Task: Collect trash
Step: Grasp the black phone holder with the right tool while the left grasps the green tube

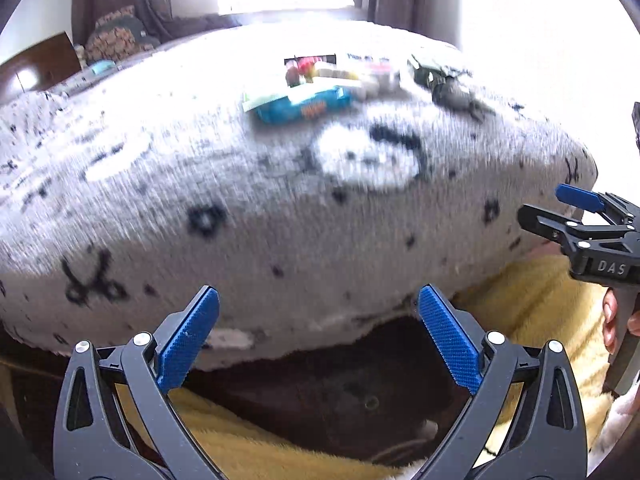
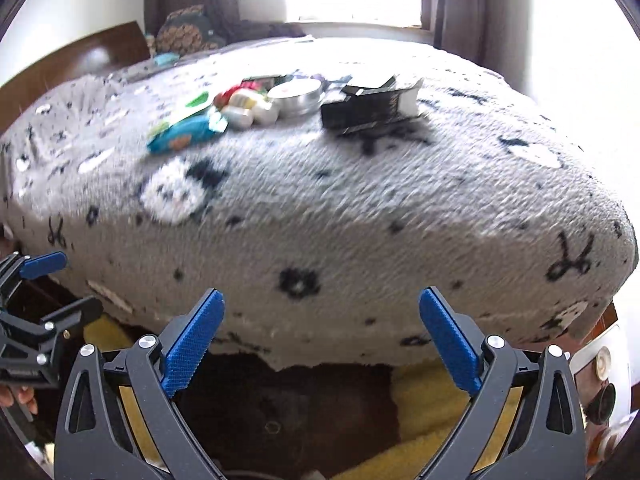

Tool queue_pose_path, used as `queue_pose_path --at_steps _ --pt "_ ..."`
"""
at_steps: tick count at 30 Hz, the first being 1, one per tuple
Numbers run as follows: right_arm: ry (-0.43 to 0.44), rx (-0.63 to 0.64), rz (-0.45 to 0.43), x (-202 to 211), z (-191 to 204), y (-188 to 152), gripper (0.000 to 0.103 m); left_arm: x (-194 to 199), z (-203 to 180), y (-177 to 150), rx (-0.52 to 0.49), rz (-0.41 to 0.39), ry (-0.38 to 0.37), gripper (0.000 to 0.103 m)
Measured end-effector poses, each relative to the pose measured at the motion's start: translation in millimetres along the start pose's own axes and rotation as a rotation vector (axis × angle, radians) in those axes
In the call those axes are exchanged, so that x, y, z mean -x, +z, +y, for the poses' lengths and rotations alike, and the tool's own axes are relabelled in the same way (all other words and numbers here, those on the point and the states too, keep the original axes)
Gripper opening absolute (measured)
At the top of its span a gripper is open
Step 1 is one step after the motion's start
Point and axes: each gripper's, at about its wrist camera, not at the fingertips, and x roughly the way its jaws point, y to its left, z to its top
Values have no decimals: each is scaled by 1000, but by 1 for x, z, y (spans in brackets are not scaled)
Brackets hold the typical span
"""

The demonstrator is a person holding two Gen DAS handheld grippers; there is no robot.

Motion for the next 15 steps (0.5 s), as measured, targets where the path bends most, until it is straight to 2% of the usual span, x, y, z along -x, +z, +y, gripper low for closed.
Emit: queue_pose_path --at_steps 6,15 --pt "-49 -26 -53 8 -14 20 99 1 3 22 0 -50 47 95" --pt "-111 -60 -76 -7 -35 47 99 -15 16 56 48 -76 57 95"
